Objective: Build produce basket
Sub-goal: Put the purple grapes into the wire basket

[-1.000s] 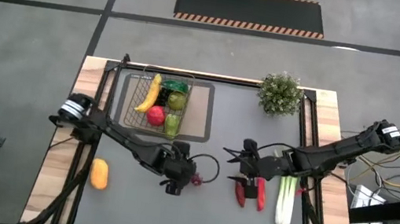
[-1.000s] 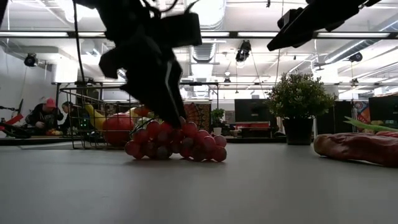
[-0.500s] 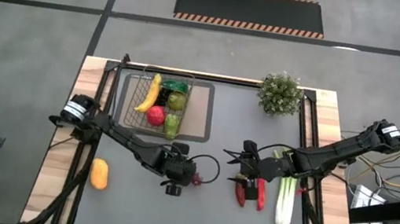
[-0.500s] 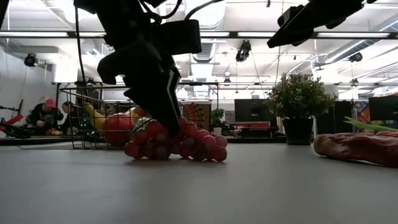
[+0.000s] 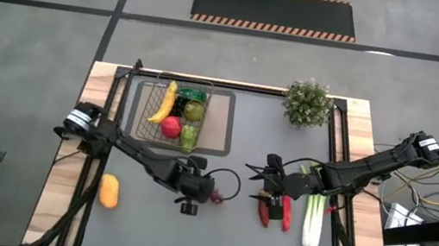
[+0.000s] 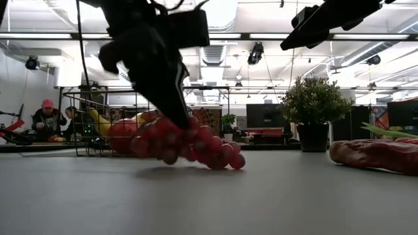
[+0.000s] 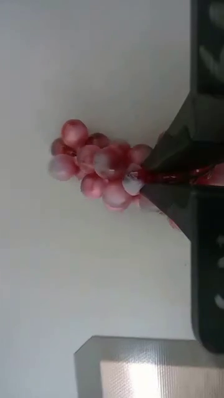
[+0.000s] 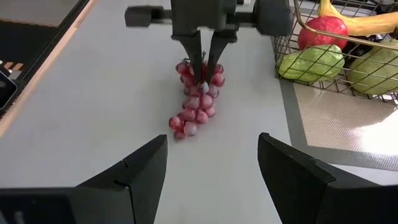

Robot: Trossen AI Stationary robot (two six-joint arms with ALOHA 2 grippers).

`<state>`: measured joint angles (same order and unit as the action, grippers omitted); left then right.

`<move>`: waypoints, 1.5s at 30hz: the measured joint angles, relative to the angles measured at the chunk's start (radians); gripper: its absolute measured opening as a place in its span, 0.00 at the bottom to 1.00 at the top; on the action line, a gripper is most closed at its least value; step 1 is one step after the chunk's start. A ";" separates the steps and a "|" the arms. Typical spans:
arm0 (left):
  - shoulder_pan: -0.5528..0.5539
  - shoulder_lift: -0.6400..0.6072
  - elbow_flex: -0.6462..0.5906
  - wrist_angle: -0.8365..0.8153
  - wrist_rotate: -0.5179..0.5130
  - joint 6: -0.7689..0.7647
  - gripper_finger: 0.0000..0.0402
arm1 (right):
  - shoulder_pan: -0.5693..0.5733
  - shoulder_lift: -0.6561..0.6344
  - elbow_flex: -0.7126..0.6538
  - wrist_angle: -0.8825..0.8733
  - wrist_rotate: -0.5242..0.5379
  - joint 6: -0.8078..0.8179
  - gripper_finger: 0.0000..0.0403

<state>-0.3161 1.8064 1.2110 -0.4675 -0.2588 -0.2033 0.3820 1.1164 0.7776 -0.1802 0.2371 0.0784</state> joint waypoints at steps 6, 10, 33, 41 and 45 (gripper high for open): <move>0.000 -0.091 0.000 -0.005 0.005 0.043 0.02 | 0.000 0.000 0.000 0.006 0.000 0.000 0.58; 0.001 -0.196 -0.001 -0.017 0.004 0.094 0.02 | 0.000 0.000 0.000 0.007 0.003 -0.001 0.58; 0.397 -0.667 -0.051 -0.690 -0.075 0.132 0.00 | -0.001 0.000 0.000 0.045 0.027 0.000 0.58; 0.483 -0.584 -0.078 -0.694 0.026 0.220 0.00 | -0.001 0.000 0.000 0.046 0.027 0.000 0.58; 0.483 -0.532 -0.078 -0.694 0.027 0.252 0.00 | -0.001 0.000 0.000 0.045 0.027 0.008 0.58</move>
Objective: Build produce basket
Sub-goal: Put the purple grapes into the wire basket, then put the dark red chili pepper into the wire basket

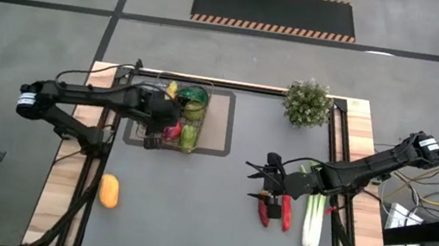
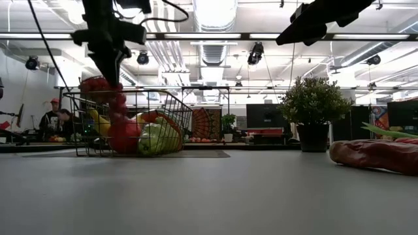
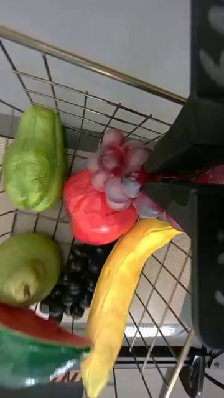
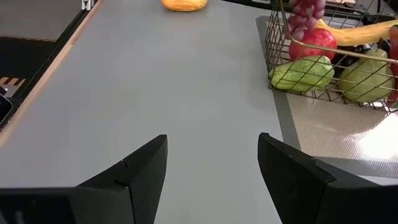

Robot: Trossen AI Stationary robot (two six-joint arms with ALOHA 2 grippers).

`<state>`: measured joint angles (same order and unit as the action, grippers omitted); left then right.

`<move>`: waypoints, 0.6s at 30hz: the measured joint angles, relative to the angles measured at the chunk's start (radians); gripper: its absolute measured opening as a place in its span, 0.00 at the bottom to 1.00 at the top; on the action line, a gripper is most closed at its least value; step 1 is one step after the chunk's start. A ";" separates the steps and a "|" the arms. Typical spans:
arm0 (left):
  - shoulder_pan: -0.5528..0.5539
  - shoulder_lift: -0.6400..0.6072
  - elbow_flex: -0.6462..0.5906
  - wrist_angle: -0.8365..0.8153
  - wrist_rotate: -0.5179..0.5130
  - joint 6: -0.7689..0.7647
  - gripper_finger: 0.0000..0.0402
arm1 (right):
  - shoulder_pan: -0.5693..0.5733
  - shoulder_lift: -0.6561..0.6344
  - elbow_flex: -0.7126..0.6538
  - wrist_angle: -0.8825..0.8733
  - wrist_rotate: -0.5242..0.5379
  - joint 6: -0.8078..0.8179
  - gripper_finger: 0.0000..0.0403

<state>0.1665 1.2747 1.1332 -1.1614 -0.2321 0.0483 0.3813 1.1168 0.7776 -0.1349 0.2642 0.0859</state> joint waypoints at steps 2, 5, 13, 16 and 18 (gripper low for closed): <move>0.000 0.024 0.000 -0.001 0.000 0.002 0.02 | 0.000 0.000 0.000 0.000 0.000 0.000 0.58; 0.000 0.050 0.000 -0.002 0.000 0.003 0.08 | 0.000 0.000 0.000 0.000 0.000 0.000 0.58; 0.000 0.073 0.000 -0.008 -0.001 0.003 0.28 | 0.000 0.000 0.000 -0.002 -0.001 0.022 0.58; 0.000 0.071 0.000 -0.008 -0.004 0.002 0.32 | 0.000 0.000 0.000 -0.008 -0.001 0.042 0.58; 0.000 0.069 0.001 -0.008 -0.005 0.002 0.34 | 0.000 0.000 0.000 -0.009 -0.001 0.062 0.58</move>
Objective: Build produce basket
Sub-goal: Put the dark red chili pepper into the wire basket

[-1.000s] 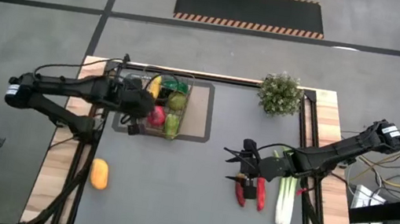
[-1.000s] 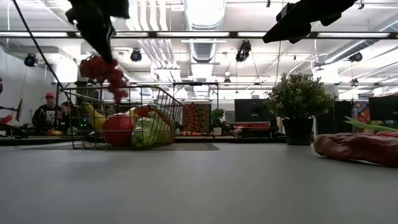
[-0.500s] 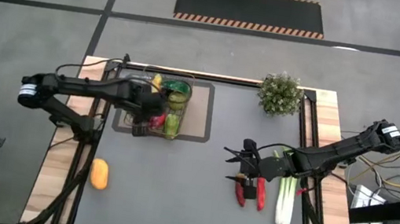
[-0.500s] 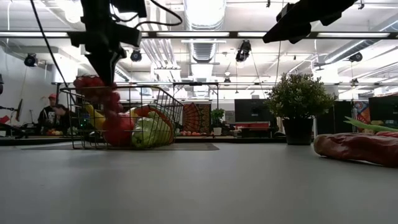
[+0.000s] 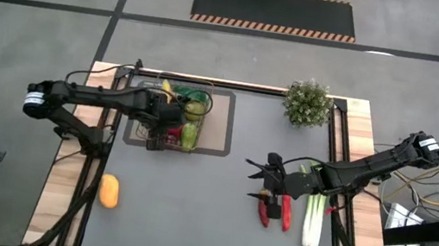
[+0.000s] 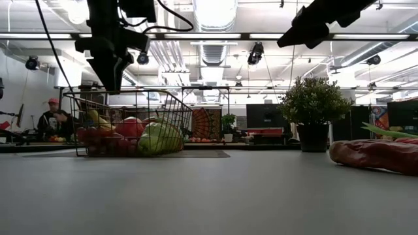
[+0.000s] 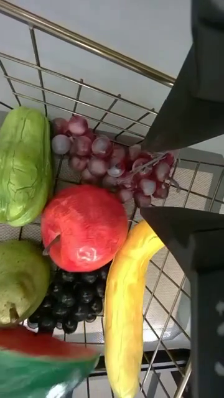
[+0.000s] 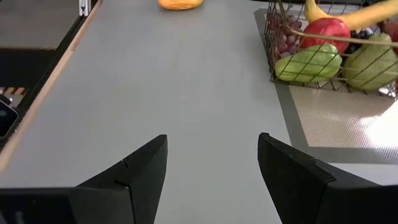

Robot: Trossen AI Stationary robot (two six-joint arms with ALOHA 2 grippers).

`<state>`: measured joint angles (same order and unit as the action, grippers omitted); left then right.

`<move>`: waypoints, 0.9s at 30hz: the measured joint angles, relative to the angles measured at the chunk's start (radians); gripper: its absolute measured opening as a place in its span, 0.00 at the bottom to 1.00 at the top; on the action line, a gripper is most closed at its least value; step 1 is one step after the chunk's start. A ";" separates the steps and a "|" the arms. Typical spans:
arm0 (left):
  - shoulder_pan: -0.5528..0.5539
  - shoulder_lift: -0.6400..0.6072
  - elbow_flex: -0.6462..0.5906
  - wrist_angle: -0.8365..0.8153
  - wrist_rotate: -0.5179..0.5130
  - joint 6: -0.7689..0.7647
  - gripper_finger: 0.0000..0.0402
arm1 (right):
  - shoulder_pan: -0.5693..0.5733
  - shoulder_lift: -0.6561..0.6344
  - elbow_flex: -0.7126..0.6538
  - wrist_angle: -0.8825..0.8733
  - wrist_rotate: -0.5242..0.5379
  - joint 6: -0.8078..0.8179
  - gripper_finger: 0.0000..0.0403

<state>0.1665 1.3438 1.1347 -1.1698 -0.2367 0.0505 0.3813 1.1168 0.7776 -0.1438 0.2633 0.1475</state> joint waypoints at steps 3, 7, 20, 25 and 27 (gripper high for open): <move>0.000 -0.003 0.007 0.002 -0.003 0.000 0.34 | 0.000 0.000 0.000 -0.001 0.000 0.032 0.58; -0.001 -0.003 0.014 0.006 -0.003 0.000 0.35 | 0.000 0.000 0.000 -0.003 0.000 0.073 0.58; -0.103 -0.064 0.037 0.312 -0.003 -0.010 0.35 | 0.000 0.039 0.000 -0.058 0.024 0.515 0.58; -0.182 -0.089 0.036 0.564 -0.003 0.024 0.35 | 0.000 0.117 0.006 -0.145 -0.101 0.812 0.58; -0.208 -0.092 0.036 0.662 -0.006 0.075 0.35 | 0.006 0.151 0.030 -0.216 -0.151 0.908 0.58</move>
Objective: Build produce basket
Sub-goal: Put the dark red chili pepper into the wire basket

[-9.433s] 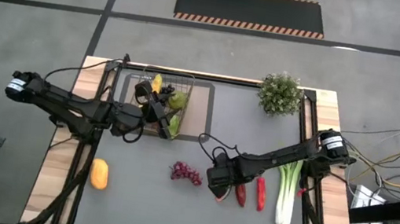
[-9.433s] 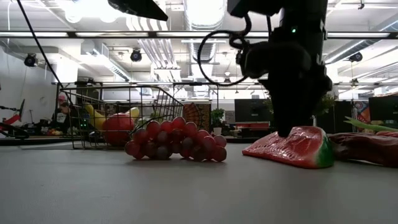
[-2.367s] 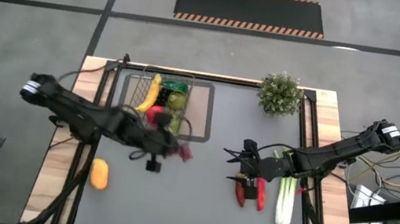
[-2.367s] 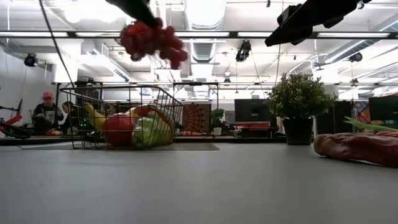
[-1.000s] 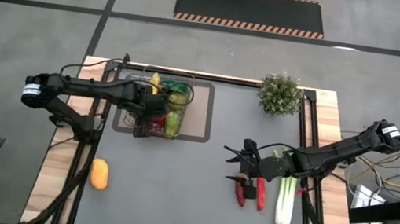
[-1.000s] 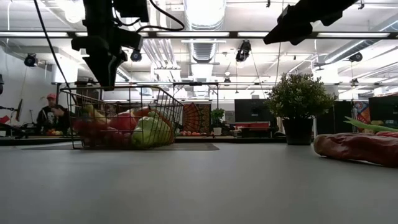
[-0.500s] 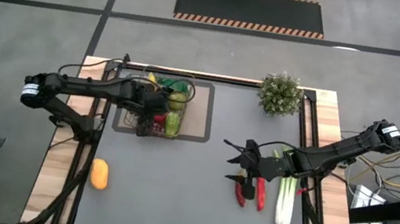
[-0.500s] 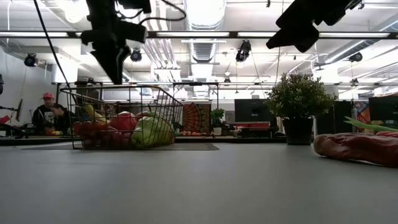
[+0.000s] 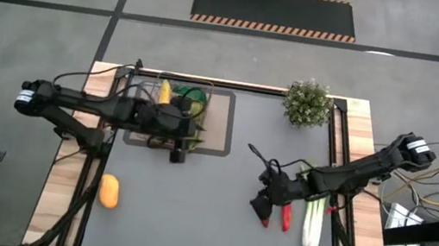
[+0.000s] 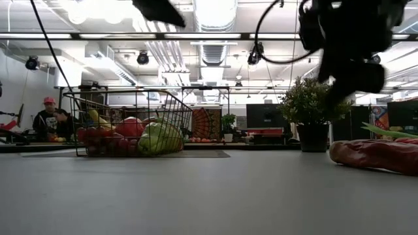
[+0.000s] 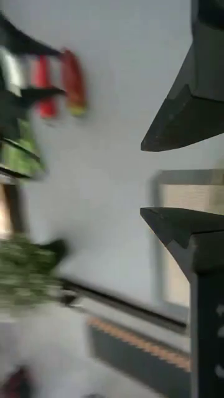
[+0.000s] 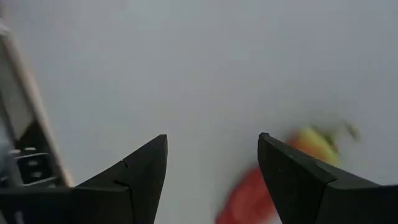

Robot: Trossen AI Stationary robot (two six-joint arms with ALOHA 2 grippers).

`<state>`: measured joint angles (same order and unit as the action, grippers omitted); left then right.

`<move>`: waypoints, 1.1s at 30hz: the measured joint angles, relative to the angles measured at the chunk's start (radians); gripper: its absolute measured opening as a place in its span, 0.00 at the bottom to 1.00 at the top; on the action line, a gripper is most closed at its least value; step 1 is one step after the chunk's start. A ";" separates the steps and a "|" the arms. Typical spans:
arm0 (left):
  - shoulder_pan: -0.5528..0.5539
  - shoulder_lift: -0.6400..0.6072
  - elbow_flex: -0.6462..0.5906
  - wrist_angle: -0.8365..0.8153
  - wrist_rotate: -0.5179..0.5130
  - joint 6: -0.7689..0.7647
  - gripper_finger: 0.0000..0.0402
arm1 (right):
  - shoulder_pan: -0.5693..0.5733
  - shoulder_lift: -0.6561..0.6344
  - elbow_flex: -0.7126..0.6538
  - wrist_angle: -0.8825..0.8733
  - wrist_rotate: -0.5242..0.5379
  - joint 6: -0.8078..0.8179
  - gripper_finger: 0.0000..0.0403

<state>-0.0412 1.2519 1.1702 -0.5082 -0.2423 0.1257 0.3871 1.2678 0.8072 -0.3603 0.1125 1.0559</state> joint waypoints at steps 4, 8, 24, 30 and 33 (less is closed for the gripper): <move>-0.022 -0.002 -0.002 0.155 -0.001 0.060 0.35 | 0.023 0.080 0.096 -0.253 -0.023 0.138 0.58; -0.022 -0.003 -0.002 0.227 -0.005 0.074 0.35 | 0.045 0.181 0.226 -0.523 0.002 0.199 0.58; -0.022 -0.003 -0.004 0.236 -0.100 0.118 0.35 | 0.073 0.528 0.435 -0.653 -0.008 0.173 0.58; -0.022 -0.004 -0.006 0.237 -0.100 0.118 0.35 | 0.074 0.580 0.441 -0.652 -0.006 0.168 0.54; -0.022 -0.004 -0.006 0.237 -0.102 0.118 0.35 | 0.075 0.583 0.445 -0.651 0.011 0.155 0.48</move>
<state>-0.0631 1.2484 1.1645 -0.2709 -0.3448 0.2440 0.4624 1.8511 1.2520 -1.0112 0.1239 1.2109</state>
